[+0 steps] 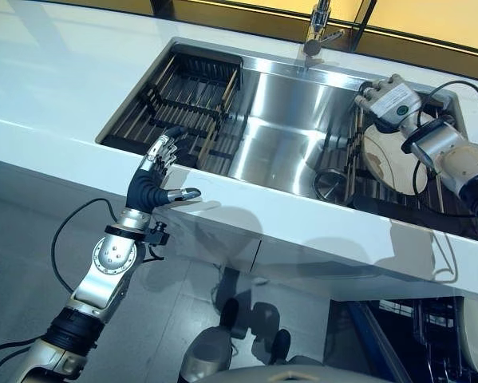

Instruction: Take plates into dishwasher

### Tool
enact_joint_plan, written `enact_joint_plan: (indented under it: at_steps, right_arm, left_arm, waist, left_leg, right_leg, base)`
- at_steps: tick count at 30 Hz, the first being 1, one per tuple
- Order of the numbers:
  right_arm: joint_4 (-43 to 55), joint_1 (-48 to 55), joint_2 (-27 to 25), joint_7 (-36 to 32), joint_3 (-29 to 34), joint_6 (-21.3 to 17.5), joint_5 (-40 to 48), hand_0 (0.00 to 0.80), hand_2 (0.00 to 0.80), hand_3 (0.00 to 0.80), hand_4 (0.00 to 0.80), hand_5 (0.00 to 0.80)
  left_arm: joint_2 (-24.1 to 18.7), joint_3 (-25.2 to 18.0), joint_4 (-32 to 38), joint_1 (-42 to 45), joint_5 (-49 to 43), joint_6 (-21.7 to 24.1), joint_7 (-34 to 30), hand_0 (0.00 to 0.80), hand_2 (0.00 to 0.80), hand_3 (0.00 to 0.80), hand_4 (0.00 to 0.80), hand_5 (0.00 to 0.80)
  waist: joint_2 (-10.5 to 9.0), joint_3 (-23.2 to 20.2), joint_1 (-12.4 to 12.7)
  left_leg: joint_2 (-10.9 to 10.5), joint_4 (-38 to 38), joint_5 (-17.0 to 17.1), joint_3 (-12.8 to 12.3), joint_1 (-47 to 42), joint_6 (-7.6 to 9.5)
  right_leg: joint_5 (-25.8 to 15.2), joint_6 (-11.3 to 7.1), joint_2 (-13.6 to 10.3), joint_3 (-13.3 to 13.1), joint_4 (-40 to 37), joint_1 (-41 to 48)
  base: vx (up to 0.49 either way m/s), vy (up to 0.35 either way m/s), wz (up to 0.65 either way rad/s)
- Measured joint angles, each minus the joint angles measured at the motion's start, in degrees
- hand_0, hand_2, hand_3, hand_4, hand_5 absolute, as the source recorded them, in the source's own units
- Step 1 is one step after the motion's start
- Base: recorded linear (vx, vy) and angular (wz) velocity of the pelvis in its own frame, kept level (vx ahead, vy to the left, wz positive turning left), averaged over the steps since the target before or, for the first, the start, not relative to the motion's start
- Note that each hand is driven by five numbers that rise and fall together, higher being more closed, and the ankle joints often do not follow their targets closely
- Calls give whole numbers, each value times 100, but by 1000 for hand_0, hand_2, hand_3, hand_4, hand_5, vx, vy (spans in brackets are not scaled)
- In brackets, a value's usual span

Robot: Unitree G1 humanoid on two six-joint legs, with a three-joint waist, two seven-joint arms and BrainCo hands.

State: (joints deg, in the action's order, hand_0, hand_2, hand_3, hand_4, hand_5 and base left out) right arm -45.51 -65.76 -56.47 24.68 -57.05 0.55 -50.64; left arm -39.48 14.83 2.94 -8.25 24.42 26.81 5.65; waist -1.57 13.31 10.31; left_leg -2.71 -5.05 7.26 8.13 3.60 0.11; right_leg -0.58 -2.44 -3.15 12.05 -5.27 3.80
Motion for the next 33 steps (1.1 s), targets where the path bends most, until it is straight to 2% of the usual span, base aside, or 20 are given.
enact_joint_plan:
  at_steps: [4,9,17,24,33]
  right_arm:
    - [-280,10,2,-93,390,338,564,0,0,0,0,0]
    - [-207,370,-3,-240,836,509,872,0,0,0,0,0]
    - [710,1551,-15,-859,1615,711,1459,0,0,0,0,0]
    - [1309,1920,-8,-1363,1821,733,1646,0,0,0,0,0]
    - [1819,2331,1,-1844,1971,764,1625,0,0,0,0,0]
  left_arm:
    - [0,-2,0,-59,-1,-14,17,0,0,0,0,0]
    - [7,-10,35,-96,-7,-74,53,0,0,0,0,0]
    - [27,-21,83,-91,-17,-250,66,0,0,0,0,0]
    - [72,-33,241,-87,-118,-289,100,0,0,0,0,0]
    - [260,-154,256,-50,-121,-324,99,0,0,0,0,0]
  waist:
    - [0,0,-3]
    - [0,0,-51]
    - [-2,-2,-211]
    - [-2,-2,-478]
    - [-6,-4,-477]
  left_leg:
    - [-2,0,1,-8,-10,1]
    - [4,0,-1,-20,-125,0]
    - [36,-3,-5,-160,-199,-1]
    - [45,-2,-8,-225,-200,2]
    - [84,-3,-39,-349,-320,-6]
  right_leg:
    - [0,0,-3,-19,3,10]
    - [3,-3,-1,-27,2,123]
    - [-29,13,7,-150,3,155]
    - [-47,12,8,-221,5,130]
    - [-80,29,30,-349,4,190]
  base:
    - [5,15,0]
    - [13,12,0]
    - [11,24,-7]
    - [2,13,-6]
    - [18,8,-7]
